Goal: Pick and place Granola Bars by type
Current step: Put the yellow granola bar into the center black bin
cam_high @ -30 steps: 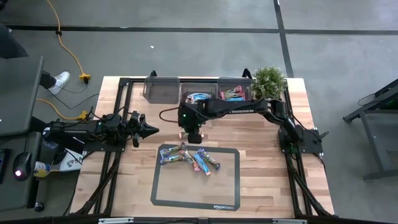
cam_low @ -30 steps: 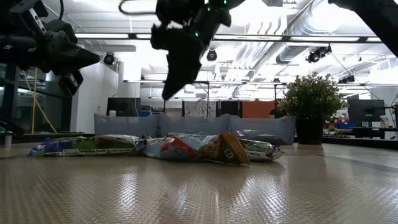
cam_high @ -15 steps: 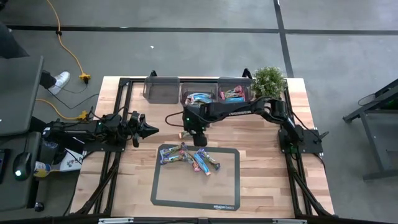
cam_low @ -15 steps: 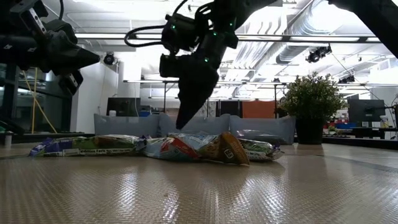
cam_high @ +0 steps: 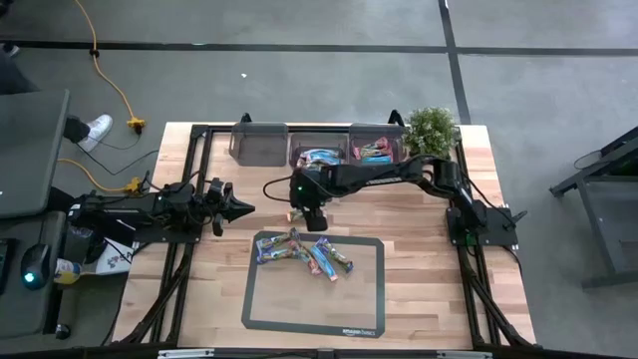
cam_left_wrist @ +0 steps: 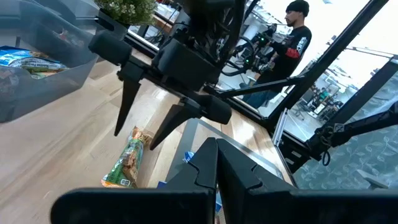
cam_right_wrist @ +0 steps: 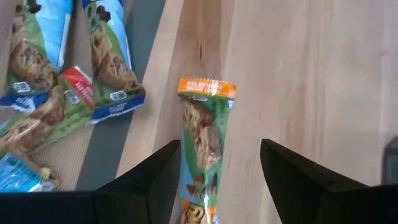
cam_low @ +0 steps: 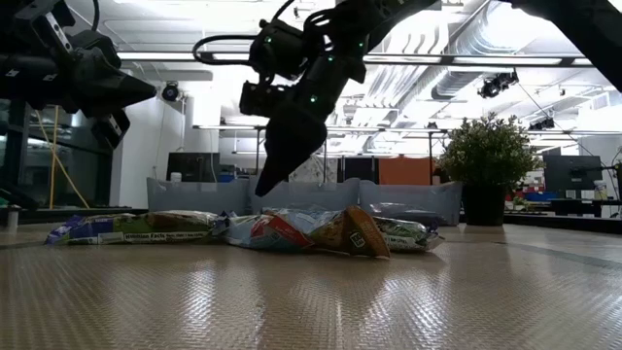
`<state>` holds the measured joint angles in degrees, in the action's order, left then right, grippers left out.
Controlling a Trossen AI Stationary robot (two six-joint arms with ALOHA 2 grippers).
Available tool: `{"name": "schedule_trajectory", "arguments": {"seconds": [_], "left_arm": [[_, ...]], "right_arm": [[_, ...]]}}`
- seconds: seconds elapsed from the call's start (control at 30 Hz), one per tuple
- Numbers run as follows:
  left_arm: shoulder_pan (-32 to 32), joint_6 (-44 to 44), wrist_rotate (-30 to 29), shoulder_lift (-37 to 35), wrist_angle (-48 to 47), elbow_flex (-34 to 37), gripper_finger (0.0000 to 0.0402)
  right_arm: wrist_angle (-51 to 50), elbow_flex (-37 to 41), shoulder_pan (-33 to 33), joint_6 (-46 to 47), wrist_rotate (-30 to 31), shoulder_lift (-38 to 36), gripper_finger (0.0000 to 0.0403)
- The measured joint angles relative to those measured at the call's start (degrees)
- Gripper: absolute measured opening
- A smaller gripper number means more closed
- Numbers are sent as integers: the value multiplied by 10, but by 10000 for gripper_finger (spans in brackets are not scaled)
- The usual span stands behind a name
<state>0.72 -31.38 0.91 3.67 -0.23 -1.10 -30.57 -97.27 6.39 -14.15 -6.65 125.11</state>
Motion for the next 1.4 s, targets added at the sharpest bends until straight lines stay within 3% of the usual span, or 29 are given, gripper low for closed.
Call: {"name": "schedule_trajectory", "arguments": {"seconds": [0.47, 1.07, 1.4], "left_arm": [[0, 0, -3, 0, 0, 0, 1], [0, 0, -3, 0, 0, 0, 1], [0, 0, -3, 0, 0, 0, 1]], "right_arm": [[36, 2, -2, -5, -13, 32, 207], [135, 98, -3, 16, -15, 27, 205], [136, 99, -3, 39, -19, 29, 168]]}}
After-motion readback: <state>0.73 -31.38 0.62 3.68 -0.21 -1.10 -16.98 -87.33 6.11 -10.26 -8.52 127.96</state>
